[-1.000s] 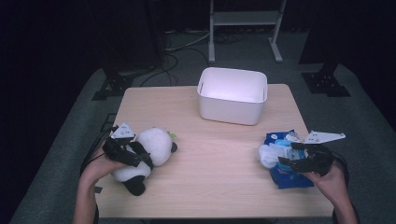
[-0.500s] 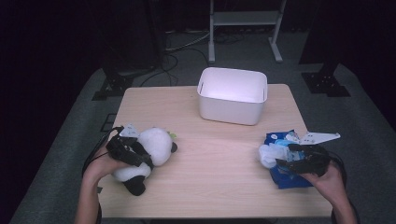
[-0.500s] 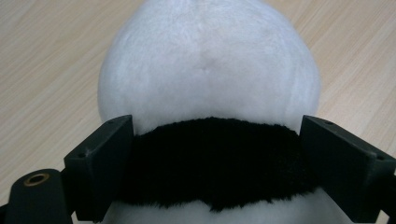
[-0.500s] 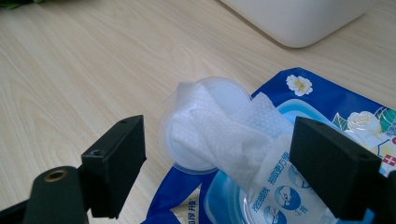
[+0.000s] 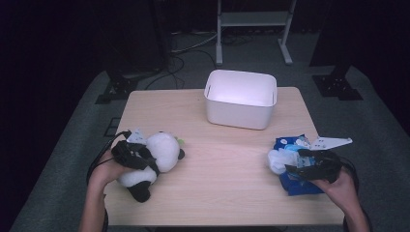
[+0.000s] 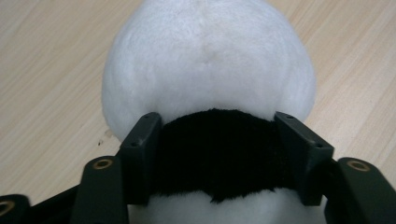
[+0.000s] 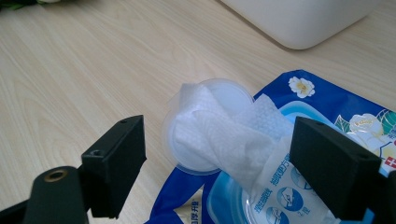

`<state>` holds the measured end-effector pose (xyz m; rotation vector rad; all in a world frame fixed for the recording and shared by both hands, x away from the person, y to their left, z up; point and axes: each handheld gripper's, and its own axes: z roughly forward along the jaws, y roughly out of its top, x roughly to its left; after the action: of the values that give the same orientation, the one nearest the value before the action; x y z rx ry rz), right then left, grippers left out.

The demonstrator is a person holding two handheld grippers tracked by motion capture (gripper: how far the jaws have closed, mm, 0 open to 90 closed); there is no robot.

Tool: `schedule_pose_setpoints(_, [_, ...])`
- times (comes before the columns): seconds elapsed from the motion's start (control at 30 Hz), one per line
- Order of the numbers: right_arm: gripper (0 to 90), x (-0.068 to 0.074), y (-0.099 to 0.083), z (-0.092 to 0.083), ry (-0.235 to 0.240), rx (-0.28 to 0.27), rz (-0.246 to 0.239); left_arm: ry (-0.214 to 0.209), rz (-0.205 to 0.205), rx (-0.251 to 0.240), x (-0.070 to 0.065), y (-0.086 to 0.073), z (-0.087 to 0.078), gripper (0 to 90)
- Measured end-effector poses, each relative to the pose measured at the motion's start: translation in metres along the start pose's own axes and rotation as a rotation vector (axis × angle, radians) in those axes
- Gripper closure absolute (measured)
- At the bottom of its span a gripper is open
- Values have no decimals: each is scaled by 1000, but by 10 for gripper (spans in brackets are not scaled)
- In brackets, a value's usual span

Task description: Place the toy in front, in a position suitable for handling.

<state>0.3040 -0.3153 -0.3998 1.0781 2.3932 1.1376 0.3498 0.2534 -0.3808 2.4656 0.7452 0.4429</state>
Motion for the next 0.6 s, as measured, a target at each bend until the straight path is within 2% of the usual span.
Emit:
schedule_pose_setpoints(0.2, [172, 0, 0, 0, 1, -3, 1, -10, 39, -38, 1, -3, -3, 459])
schedule_pose_setpoints(0.33, [172, -1, -1, 0, 2, -5, 3, -17, 40, -62, 3, -6, -5, 492])
schedule_pose_setpoints(0.6, [172, -1, -1, 2, 6, -1, 5, -34, 53, -78, 2, -5, -7, 510])
